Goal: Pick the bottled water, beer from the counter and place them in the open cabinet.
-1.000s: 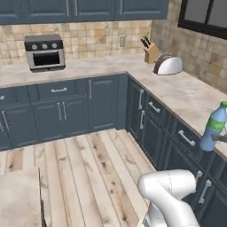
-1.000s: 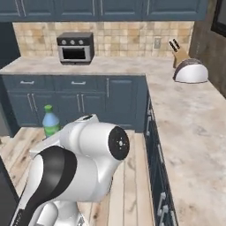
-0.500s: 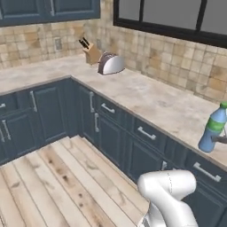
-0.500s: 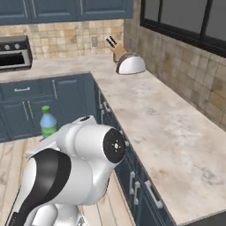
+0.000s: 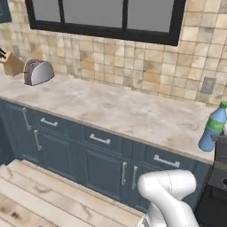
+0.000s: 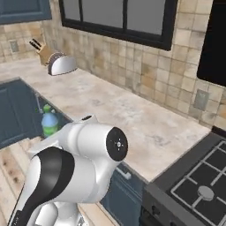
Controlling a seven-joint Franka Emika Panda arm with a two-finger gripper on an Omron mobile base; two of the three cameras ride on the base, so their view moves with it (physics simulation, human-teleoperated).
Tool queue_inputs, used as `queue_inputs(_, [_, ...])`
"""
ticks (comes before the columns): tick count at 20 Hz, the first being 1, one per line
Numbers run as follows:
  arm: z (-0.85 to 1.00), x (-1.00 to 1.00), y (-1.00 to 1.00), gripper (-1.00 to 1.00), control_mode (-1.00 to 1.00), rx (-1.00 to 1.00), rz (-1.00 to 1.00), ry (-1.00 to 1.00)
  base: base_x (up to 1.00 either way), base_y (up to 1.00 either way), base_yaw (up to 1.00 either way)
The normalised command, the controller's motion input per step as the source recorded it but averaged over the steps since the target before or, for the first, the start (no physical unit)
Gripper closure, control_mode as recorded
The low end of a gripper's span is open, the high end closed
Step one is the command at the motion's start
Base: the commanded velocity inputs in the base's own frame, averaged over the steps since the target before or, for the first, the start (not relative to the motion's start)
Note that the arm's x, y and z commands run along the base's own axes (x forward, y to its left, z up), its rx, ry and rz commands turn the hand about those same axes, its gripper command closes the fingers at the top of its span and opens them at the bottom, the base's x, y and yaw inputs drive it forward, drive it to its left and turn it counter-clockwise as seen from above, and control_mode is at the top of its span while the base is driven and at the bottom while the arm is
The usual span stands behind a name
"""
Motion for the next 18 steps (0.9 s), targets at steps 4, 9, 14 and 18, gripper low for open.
queue_inputs(4, [0.0, 0.0, 0.0, 1.0, 1.0, 0.0, 0.0, 0.0, 0.0, 0.0, -0.7])
queue_inputs(9, [0.0, 0.0, 0.0, 1.0, 1.0, 0.0, 0.0, 0.0, 0.0, 0.0, -0.7])
queue_inputs(14, [0.0, 0.0, 0.0, 1.0, 1.0, 0.0, 0.0, 0.0, 0.0, -0.03, -0.7])
queue_inputs(18, [0.0, 0.0, 0.0, 1.0, 1.0, 0.0, 0.0, 0.0, 0.0, -0.08, -0.69])
